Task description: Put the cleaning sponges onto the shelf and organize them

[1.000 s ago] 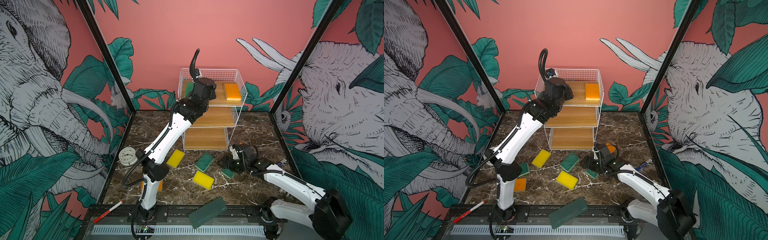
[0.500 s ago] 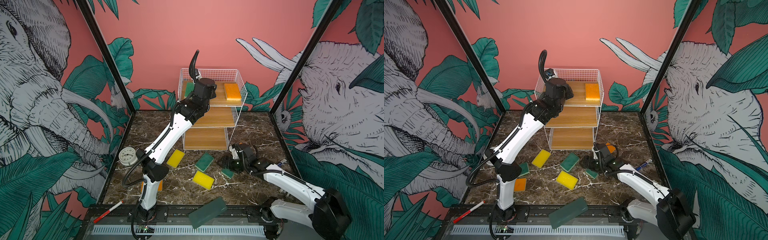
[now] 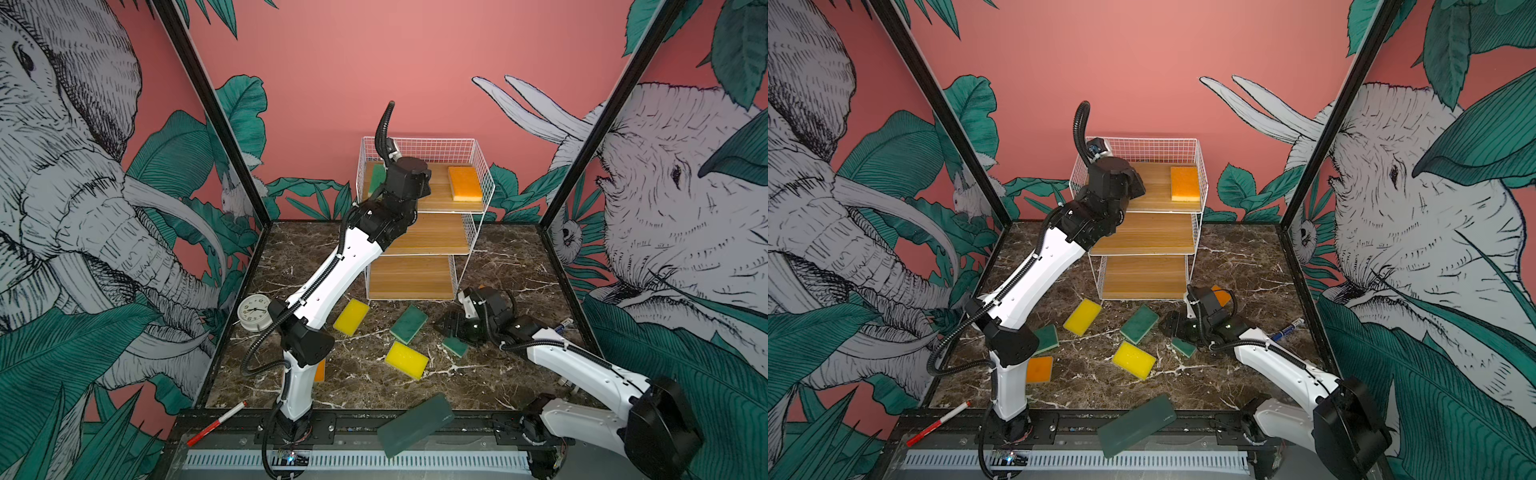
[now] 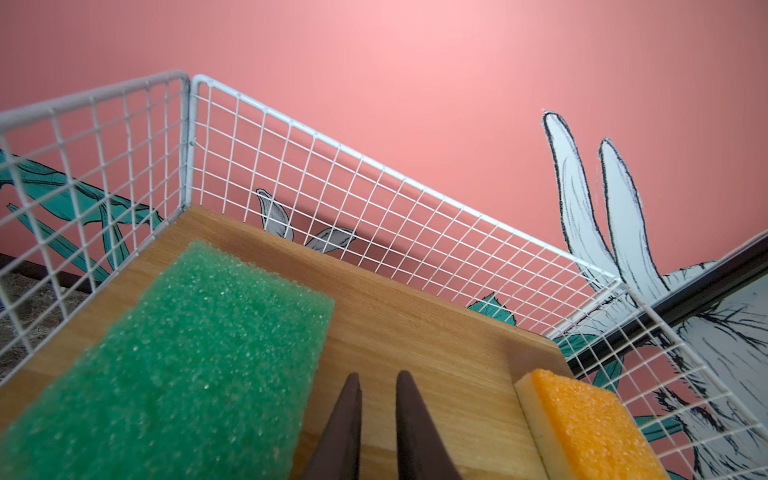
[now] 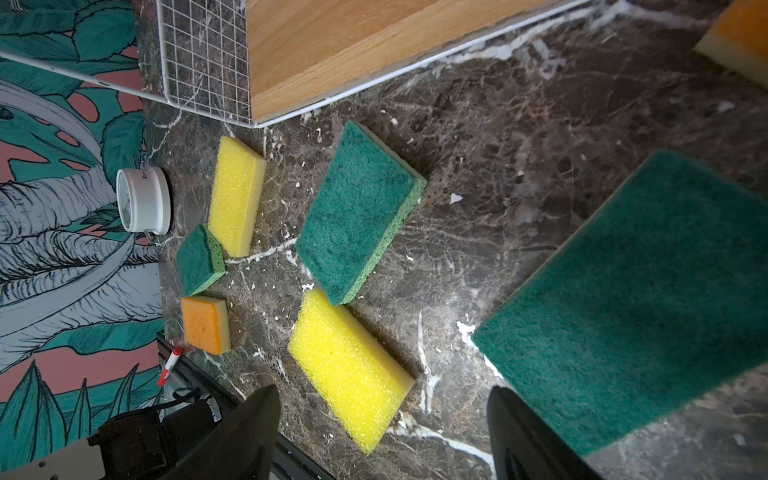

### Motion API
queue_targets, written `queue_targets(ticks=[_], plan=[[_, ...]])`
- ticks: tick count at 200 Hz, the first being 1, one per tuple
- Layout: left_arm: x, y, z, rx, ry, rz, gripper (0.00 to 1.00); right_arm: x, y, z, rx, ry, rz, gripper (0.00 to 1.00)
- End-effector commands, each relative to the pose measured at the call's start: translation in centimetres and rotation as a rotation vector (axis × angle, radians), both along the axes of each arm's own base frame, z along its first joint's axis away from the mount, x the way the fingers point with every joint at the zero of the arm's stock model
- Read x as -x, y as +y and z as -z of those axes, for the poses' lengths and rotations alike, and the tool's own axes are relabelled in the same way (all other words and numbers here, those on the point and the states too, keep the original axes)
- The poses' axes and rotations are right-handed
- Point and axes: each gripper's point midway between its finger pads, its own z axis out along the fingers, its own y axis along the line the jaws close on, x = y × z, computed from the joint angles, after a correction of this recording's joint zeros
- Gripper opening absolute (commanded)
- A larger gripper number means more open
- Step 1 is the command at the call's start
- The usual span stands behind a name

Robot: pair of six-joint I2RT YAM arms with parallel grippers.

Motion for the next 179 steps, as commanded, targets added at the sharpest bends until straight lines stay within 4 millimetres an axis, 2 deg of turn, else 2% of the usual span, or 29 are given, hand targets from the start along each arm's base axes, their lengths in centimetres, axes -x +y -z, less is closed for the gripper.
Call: queue_targets(ticks=[1,58,87,130,179], plan=[[0.7,0.6,-0.7,0.004,0.008,0.016,0.18,-0.8,0.5,-1.2,-0.022,-0.033,-0.001,0.81],[1.7,-0.6,-2.2,0.005,-0.021,0.1,0.2,-0.8,0.5,-1.2,-0.02,-0.034,-0.001,0.81],[3.1,-1.3,-3.6,0.0,-0.049,0.149,0.21,-0.8,0.4,-1.4,-0.008,-0.038,-0.002,0.81],[6.2,-1.6,-6.2,-0.002,-0.086,0.248,0.26,-1.0,-0.1,-1.7,0.035,-0.054,-0.005,0.84],[10.5,0.9,-8.3,-0.043,-0.111,0.304,0.3,-0.9,-0.8,-2.3,0.069,-0.076,-0.006,0.87]])
